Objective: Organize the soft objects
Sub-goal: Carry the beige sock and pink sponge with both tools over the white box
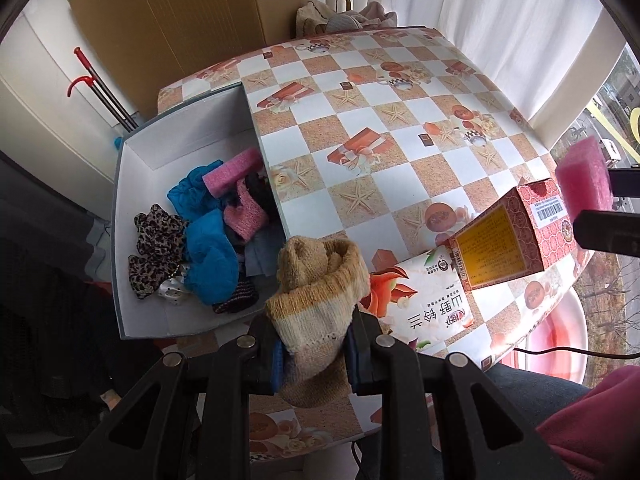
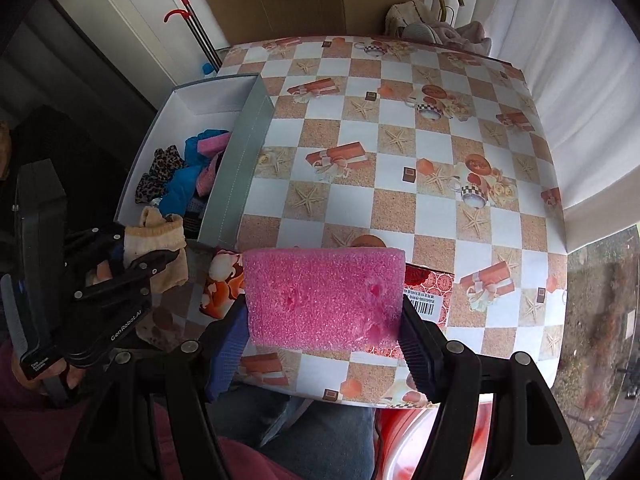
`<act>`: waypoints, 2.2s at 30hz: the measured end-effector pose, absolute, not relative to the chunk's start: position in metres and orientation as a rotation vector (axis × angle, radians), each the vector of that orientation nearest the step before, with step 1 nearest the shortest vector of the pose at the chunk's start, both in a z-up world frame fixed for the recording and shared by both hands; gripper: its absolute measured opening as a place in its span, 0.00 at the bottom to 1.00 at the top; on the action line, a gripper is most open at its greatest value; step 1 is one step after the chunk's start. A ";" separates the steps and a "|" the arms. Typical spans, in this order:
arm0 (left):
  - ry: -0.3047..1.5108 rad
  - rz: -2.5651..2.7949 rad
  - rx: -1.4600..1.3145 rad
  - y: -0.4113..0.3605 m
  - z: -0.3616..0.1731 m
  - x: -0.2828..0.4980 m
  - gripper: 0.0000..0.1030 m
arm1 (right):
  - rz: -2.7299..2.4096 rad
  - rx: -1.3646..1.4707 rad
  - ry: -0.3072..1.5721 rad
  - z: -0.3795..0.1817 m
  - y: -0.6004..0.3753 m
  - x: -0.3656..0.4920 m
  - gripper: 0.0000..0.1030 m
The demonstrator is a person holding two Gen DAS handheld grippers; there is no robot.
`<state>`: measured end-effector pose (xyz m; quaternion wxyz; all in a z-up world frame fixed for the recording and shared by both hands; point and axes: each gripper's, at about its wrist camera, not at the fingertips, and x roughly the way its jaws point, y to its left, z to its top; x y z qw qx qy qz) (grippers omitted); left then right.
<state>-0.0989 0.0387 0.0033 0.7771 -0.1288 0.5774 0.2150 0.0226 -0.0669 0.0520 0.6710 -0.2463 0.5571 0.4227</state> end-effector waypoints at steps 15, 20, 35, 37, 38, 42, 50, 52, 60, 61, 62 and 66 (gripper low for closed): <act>1.198 0.590 -0.409 0.067 0.006 -0.124 0.25 | 1.067 -0.659 1.225 0.052 -0.026 0.016 0.69; 1.177 0.615 -0.458 0.078 0.009 -0.129 0.25 | 1.079 -0.657 1.226 0.052 -0.020 0.019 0.69; 1.214 0.788 -0.548 0.125 0.004 -0.144 0.25 | 1.168 -0.684 1.231 0.048 0.029 0.007 0.69; 1.213 0.799 -0.551 0.130 0.002 -0.143 0.26 | 1.182 -0.701 1.222 0.048 0.040 0.003 0.69; 1.213 0.803 -0.553 0.133 0.001 -0.143 0.26 | 1.189 -0.710 1.219 0.047 0.046 0.002 0.69; 1.219 0.817 -0.567 0.145 -0.004 -0.140 0.26 | 1.209 -0.729 1.222 0.043 0.068 0.000 0.69; 1.237 0.839 -0.605 0.168 -0.018 -0.135 0.27 | 1.217 -0.736 1.254 0.029 0.108 -0.001 0.69; 1.243 0.841 -0.608 0.173 -0.022 -0.133 0.27 | 1.220 -0.743 1.258 0.025 0.118 -0.001 0.69; 1.256 0.852 -0.629 0.188 -0.034 -0.130 0.27 | 1.230 -0.761 1.255 0.021 0.155 0.004 0.69; 1.256 0.854 -0.630 0.189 -0.035 -0.129 0.27 | 1.229 -0.763 1.256 0.019 0.159 0.004 0.69; 1.257 0.855 -0.632 0.192 -0.036 -0.127 0.27 | 1.231 -0.762 1.260 0.018 0.163 0.005 0.69; 1.261 0.863 -0.637 0.199 -0.040 -0.122 0.27 | 1.236 -0.773 1.258 0.013 0.175 0.008 0.69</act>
